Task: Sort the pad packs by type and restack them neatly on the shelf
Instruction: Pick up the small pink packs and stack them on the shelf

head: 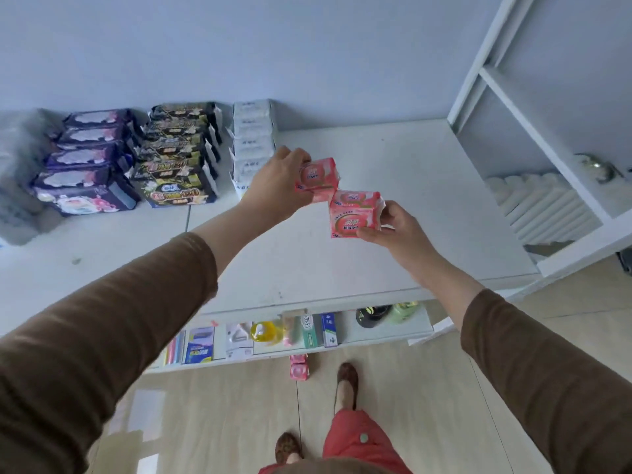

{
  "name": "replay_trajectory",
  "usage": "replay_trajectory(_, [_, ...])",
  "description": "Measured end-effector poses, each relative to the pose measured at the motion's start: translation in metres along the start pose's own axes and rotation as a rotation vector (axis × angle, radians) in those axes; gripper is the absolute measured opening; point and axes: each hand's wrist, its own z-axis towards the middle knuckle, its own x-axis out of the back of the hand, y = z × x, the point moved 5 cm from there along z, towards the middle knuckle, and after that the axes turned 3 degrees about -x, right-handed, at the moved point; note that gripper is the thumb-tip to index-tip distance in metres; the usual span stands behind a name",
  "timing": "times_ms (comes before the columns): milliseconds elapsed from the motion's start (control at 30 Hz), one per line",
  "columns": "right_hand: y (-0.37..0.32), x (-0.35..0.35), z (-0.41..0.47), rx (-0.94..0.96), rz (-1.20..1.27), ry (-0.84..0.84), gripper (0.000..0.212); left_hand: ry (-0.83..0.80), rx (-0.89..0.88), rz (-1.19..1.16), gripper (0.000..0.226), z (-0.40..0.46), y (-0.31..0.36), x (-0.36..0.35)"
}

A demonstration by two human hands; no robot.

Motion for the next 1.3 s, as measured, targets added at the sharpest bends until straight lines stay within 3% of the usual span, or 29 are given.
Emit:
replay_trajectory(467, [-0.013, 0.01, 0.198, 0.065, -0.216, -0.108, 0.046, -0.075, 0.135, 0.193, 0.047, 0.196, -0.074, -0.033])
replay_trajectory(667, [-0.011, -0.003, 0.238, 0.119, -0.241, -0.134, 0.06, -0.101, 0.12, 0.395, 0.042, 0.244, -0.097, -0.048])
replay_trajectory(1033, [-0.006, -0.021, 0.274, 0.135, -0.281, -0.154, 0.054, -0.078, 0.09, 0.529, 0.03, 0.265, -0.124, -0.056])
replay_trajectory(1300, [-0.012, -0.04, 0.295, 0.121, -0.328, -0.096, 0.052, -0.122, 0.072, 0.549, 0.047, 0.254, -0.117, -0.039])
